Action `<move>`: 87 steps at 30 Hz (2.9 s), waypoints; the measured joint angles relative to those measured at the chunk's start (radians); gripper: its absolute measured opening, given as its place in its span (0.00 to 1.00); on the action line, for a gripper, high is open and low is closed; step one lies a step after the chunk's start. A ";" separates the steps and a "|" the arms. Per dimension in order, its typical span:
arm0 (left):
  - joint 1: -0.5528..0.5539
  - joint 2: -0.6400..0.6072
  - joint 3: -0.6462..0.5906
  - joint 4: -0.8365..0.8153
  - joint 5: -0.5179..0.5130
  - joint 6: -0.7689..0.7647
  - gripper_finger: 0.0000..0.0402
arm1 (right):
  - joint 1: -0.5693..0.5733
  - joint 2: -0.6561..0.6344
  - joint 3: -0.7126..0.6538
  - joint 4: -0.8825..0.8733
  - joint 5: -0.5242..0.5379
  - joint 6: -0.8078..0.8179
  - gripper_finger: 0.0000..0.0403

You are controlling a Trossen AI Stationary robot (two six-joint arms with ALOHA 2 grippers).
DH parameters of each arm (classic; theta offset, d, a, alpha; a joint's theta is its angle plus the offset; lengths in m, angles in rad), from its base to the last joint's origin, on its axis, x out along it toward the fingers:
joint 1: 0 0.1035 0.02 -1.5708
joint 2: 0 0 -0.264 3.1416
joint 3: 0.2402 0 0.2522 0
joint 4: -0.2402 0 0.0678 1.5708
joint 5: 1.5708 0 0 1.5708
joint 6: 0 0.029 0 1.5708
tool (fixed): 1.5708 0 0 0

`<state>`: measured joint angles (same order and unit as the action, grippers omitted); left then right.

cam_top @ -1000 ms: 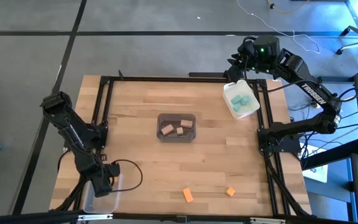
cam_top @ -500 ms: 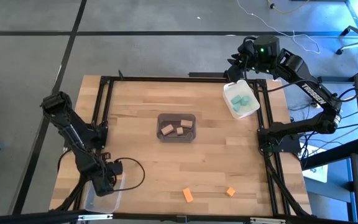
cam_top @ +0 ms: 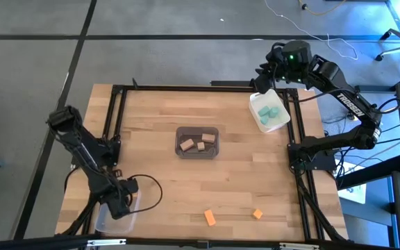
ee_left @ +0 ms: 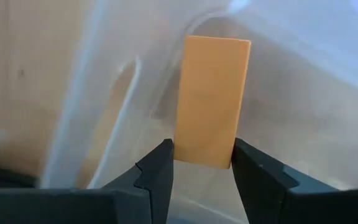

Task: Sort & place blocks by color
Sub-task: Put the top yellow block into the transparent bin, then put the right yellow block into the transparent bin

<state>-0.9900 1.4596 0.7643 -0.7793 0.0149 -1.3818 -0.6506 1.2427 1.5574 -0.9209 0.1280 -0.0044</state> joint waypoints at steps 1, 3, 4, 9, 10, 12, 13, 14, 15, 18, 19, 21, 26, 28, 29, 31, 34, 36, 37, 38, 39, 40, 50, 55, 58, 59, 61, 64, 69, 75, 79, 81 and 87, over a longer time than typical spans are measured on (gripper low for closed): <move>0.001 0.011 0.000 0.001 0.018 0.002 0.37 | 0.000 0.000 0.000 -0.004 0.000 0.000 0.30; 0.003 0.034 0.000 0.011 0.070 0.004 0.37 | 0.000 0.000 0.000 -0.005 0.000 0.000 0.30; 0.005 0.040 0.000 0.013 0.102 0.002 0.37 | 0.000 0.000 0.000 -0.006 0.001 0.000 0.30; 0.008 0.041 0.000 0.021 0.205 0.000 0.37 | 0.000 0.000 0.000 -0.005 0.001 0.000 0.30; 0.008 0.039 0.000 0.021 0.209 -0.005 0.37 | 0.000 0.000 0.000 -0.005 0.001 -0.001 0.30; 0.005 0.030 0.000 0.022 0.210 -0.024 0.37 | 0.000 0.000 0.000 -0.005 0.001 0.000 0.30; 0.005 0.026 0.000 0.021 0.210 -0.030 0.37 | 0.000 0.000 0.000 -0.005 0.001 0.000 0.30; 0.005 0.022 0.000 0.021 0.206 -0.037 0.37 | 0.000 0.000 0.000 -0.005 0.001 0.000 0.30; 0.005 0.016 0.000 0.021 0.202 -0.048 0.37 | 0.000 0.000 0.000 -0.005 0.001 -0.002 0.30; 0.005 -0.001 0.001 0.021 0.183 -0.067 0.37 | 0.000 0.000 0.000 -0.005 0.002 0.000 0.30; 0.005 -0.006 0.001 0.021 0.180 -0.081 0.37 | 0.000 0.000 0.000 -0.005 0.001 0.000 0.30; 0.005 -0.015 0.001 0.021 0.176 -0.108 0.37 | 0.000 0.000 0.000 -0.004 0.002 -0.001 0.30; 0.005 -0.021 0.001 0.023 0.126 -0.128 0.37 | 0.000 0.000 0.000 -0.004 0.002 -0.001 0.30; 0.005 -0.021 0.001 0.024 0.104 -0.128 0.37 | 0.000 0.000 0.000 -0.004 0.002 0.000 0.30; 0.005 -0.021 0.001 0.024 0.093 -0.128 0.37 | 0.000 0.000 0.000 -0.004 0.002 0.000 0.30; 0.005 -0.021 0.001 0.026 0.077 -0.128 0.37 | 0.000 0.000 0.000 -0.004 0.002 -0.001 0.30; 0.005 -0.021 0.001 0.032 0.069 -0.134 0.37 | 0.000 0.000 0.000 -0.004 0.002 0.000 0.30; 0.005 -0.021 0.001 0.035 0.056 -0.135 0.37 | 0.000 0.000 0.000 -0.003 0.002 -0.001 0.30; 0.005 -0.021 0.001 0.035 0.053 -0.134 0.37 | 0.000 0.000 0.000 -0.004 0.002 0.000 0.30; 0.005 -0.021 0.001 0.035 0.049 -0.130 0.37 | 0.000 0.000 0.000 -0.004 0.002 0.000 0.30; 0.005 -0.021 0.001 0.035 0.039 -0.130 0.37 | 0.000 0.000 0.000 -0.003 0.002 -0.001 0.30; 0.006 -0.021 0.001 0.036 0.025 -0.131 0.37 | 0.000 0.000 0.000 -0.003 0.002 -0.001 0.30; 0.006 -0.021 0.001 0.092 -0.025 -0.163 0.37 | 0.000 0.000 0.000 -0.004 0.002 -0.001 0.30; 0.006 -0.021 0.001 0.142 -0.029 -0.181 0.37 | 0.000 0.000 0.000 -0.004 0.002 -0.001 0.30; 0.006 -0.021 0.002 0.146 -0.031 -0.214 0.37 | 0.000 0.000 0.000 -0.003 0.002 0.000 0.30; 0.006 -0.021 0.002 0.145 -0.034 -0.215 0.38 | 0.000 0.000 0.000 -0.004 0.002 -0.001 0.30; 0.006 -0.021 0.002 0.145 -0.049 -0.214 0.40 | 0.000 0.000 0.000 -0.003 0.002 0.000 0.30; 0.006 -0.021 0.002 0.144 -0.058 -0.215 0.43 | 0.000 0.000 0.000 -0.003 0.002 -0.001 0.30; 0.006 -0.021 0.002 0.142 0.043 -0.090 0.46 | 0.000 0.000 0.000 -0.003 0.002 -0.001 0.30; 0.001 -0.021 0.030 0.124 0.018 -0.152 0.46 | 0.000 0.000 0.000 -0.003 0.002 -0.001 0.30; -0.001 -0.021 0.078 0.086 0.012 -0.159 0.46 | 0.000 0.000 0.000 -0.003 0.002 -0.001 0.30; -0.001 -0.021 0.112 0.053 -0.017 -0.155 0.46 | 0.000 0.000 0.000 -0.003 0.002 0.000 0.30; -0.001 -0.021 0.258 -0.190 -0.117 -0.183 0.46 | 0.000 0.000 0.000 0.001 -0.009 -0.002 0.30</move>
<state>-0.9913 1.4384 1.0221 -0.9697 -0.1025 -1.5649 -0.6506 1.2427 1.5574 -0.9195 0.1186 -0.0063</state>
